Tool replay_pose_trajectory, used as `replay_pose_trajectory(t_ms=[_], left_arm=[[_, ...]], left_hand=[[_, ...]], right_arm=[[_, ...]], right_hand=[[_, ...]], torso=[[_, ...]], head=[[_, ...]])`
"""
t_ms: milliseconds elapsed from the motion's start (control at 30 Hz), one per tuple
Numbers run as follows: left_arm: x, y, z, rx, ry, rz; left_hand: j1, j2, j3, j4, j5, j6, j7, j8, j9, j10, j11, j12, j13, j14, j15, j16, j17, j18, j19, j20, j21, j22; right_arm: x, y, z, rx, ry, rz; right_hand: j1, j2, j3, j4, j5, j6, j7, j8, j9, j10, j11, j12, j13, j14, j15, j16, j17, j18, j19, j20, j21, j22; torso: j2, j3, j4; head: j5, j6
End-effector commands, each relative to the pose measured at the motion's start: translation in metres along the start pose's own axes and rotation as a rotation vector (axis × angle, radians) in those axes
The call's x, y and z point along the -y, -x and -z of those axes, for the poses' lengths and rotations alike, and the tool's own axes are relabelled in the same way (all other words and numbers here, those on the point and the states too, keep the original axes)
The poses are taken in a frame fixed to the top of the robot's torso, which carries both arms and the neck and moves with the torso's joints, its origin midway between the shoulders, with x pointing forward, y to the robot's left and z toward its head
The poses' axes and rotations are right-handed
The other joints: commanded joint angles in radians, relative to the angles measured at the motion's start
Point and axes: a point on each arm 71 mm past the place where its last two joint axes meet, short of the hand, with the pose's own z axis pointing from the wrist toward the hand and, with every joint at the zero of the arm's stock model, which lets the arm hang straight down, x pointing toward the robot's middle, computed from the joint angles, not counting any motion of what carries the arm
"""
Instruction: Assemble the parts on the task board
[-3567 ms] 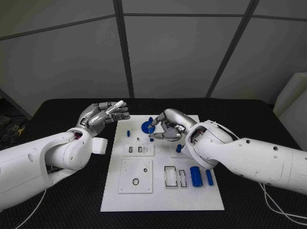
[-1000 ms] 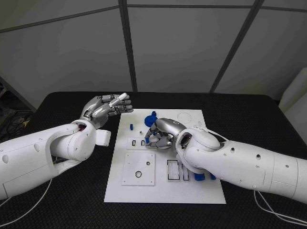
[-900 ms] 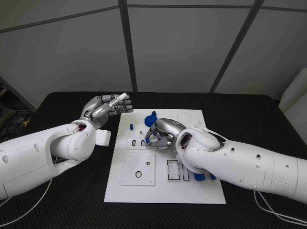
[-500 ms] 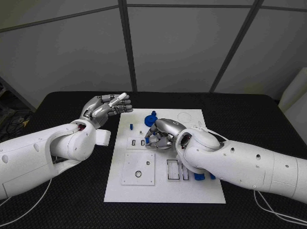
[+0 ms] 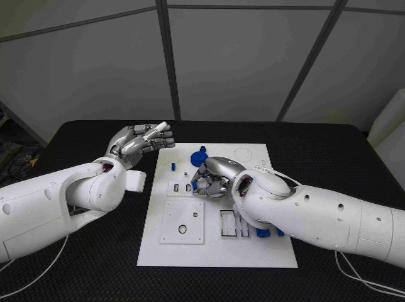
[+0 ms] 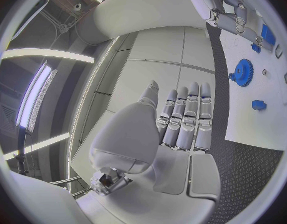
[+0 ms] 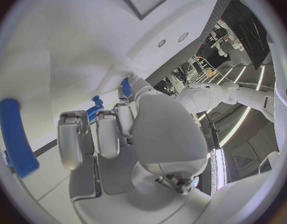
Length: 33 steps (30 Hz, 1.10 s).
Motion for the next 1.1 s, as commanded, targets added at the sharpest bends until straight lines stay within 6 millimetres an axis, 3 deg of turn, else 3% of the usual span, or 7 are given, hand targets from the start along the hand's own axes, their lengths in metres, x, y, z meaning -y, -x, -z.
replay_pose_trajectory(t_ms=[33,333,433,567,733,933,1100], left_arm=[[0.001,-0.001,0.000,-0.011,-0.008,0.005],[0.001,-0.001,-0.001,-0.011,-0.007,0.005],[0.001,-0.001,-0.001,-0.011,-0.007,0.005],[0.001,-0.001,-0.001,-0.011,-0.007,0.005],[0.001,0.000,-0.001,-0.009,-0.002,0.003],[-0.001,0.003,-0.001,-0.021,0.018,-0.039],[-0.007,0.004,-0.002,-0.080,0.089,-0.146]], left_hand=[[-0.003,0.004,-0.005,-0.002,-0.004,0.007,-0.002,-0.004,-0.001,0.007,0.001,-0.003,-0.001,0.004,0.005,-0.006,-0.001,-0.012,0.000,0.005,-0.003,-0.001],[-0.003,0.004,-0.005,-0.002,-0.004,0.007,-0.002,-0.004,-0.001,0.007,0.001,-0.003,-0.001,0.004,0.005,-0.006,-0.001,-0.012,0.000,0.005,-0.003,-0.001],[-0.003,0.004,-0.005,-0.002,-0.004,0.007,-0.002,-0.004,-0.001,0.007,0.001,-0.003,-0.001,0.004,0.005,-0.006,-0.001,-0.012,0.000,0.005,-0.003,-0.001],[-0.003,0.006,-0.009,-0.007,-0.004,0.008,-0.001,-0.007,-0.001,0.009,0.001,-0.008,0.000,0.006,0.005,-0.011,0.000,-0.012,0.000,0.005,-0.004,-0.004],[-0.003,0.007,-0.009,-0.007,-0.004,0.008,-0.001,-0.007,-0.001,0.010,0.001,-0.008,0.000,0.007,0.005,-0.011,0.000,-0.012,0.001,0.005,-0.004,-0.004],[-0.008,0.022,-0.022,-0.012,-0.004,0.027,-0.016,-0.011,0.001,0.063,-0.018,-0.001,0.003,0.082,-0.019,0.009,0.015,-0.009,0.054,-0.014,0.025,0.004],[-0.023,0.034,-0.040,-0.005,-0.002,0.101,-0.056,0.014,0.013,0.156,-0.060,0.018,0.006,0.197,-0.062,0.051,0.045,-0.007,0.139,-0.055,0.078,0.023]], right_arm=[[0.001,-0.002,0.001,-0.009,-0.008,0.006],[0.000,0.000,0.000,0.017,-0.001,-0.004],[0.000,0.001,0.001,0.038,0.007,-0.014],[-0.002,0.005,0.002,0.087,0.028,-0.042],[-0.003,0.011,0.008,0.131,0.097,-0.093],[0.002,0.022,0.026,0.155,0.205,-0.179],[0.012,0.040,0.044,0.161,0.216,-0.292]], right_hand=[[-0.011,-0.002,-0.009,0.001,0.000,-0.015,0.002,-0.006,-0.001,-0.007,0.002,-0.005,0.014,0.061,0.008,-0.007,0.083,-0.007,0.103,0.009,0.003,0.263],[-0.040,-0.025,-0.029,0.018,-0.020,-0.065,0.010,-0.005,-0.004,-0.029,0.010,-0.044,-0.016,0.058,0.015,-0.014,0.073,-0.007,0.103,0.015,0.003,0.263],[-0.055,-0.045,-0.042,0.039,-0.058,-0.113,0.016,-0.006,-0.010,-0.068,0.016,-0.115,-0.071,0.054,0.019,-0.026,0.058,-0.007,0.103,0.019,0.003,0.263],[-0.052,-0.090,-0.053,0.108,-0.071,-0.181,0.029,-0.003,-0.033,-0.081,0.028,-0.147,-0.101,0.051,0.029,-0.035,0.049,-0.007,0.103,0.029,0.003,0.263],[-0.035,-0.097,-0.055,0.138,-0.069,-0.188,0.031,-0.002,-0.038,-0.080,0.029,-0.148,-0.104,0.052,0.031,-0.035,0.049,-0.007,0.103,0.031,0.003,0.263],[-0.015,-0.095,-0.052,0.141,-0.066,-0.185,0.032,0.000,-0.041,-0.098,0.030,-0.181,-0.132,0.048,0.031,-0.047,0.034,-0.007,0.102,0.031,0.001,0.261],[0.014,-0.084,-0.045,0.135,-0.056,-0.149,0.025,0.012,-0.038,-0.123,0.024,-0.228,-0.172,0.038,0.027,-0.072,0.003,0.008,0.066,0.029,-0.043,0.210]], torso=[[0.000,0.0000,0.0003],[0.001,0.0000,-0.0002],[0.000,0.0001,-0.0001],[0.000,0.0007,0.0002],[-0.002,0.0017,0.0003],[-0.004,0.0020,-0.0033],[-0.015,0.0048,-0.0073]], head=[[0.000,0.000],[0.000,0.000],[0.000,0.001],[0.000,0.003],[0.006,0.002],[0.012,0.004],[0.018,0.005]])
